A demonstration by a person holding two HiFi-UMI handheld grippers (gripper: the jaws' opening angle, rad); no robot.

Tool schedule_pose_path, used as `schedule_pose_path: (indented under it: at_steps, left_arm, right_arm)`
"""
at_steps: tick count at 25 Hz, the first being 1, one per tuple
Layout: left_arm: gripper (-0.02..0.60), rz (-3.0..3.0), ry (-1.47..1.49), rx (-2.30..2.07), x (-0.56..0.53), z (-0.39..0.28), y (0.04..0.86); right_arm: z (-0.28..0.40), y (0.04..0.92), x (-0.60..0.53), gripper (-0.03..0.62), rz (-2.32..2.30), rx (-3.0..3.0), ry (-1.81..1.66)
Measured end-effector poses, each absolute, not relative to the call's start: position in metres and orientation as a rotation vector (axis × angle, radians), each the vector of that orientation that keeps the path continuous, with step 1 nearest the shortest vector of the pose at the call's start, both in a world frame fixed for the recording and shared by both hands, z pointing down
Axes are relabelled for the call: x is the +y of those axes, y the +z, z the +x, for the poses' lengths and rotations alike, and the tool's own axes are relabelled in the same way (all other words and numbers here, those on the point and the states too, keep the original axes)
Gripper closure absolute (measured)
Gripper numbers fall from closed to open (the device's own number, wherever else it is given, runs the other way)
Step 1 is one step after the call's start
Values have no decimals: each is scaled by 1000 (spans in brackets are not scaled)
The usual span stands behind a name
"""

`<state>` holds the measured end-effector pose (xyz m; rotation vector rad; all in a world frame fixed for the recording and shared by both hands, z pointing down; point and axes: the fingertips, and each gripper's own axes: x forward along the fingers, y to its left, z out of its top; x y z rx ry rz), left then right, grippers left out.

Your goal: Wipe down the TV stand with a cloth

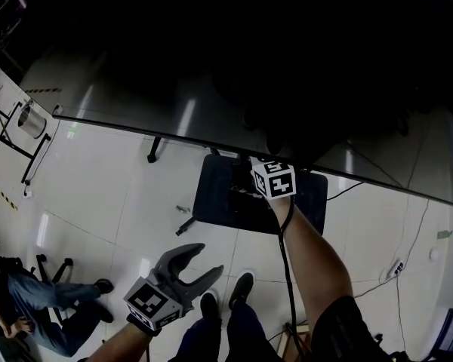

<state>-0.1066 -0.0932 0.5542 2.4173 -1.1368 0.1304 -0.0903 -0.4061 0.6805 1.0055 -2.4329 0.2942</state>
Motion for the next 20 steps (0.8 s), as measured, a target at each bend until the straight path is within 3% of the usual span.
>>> schedule_pose_path:
  at_steps: [11, 20]
  left_arm:
    - [314, 2396, 147, -1123, -90, -92, 577]
    - [314, 2407, 152, -1129, -89, -85, 574]
  right_arm:
    - [-92, 735, -412, 553, 908, -2392, 530]
    - [-64, 700, -392, 553, 1019, -2486, 537]
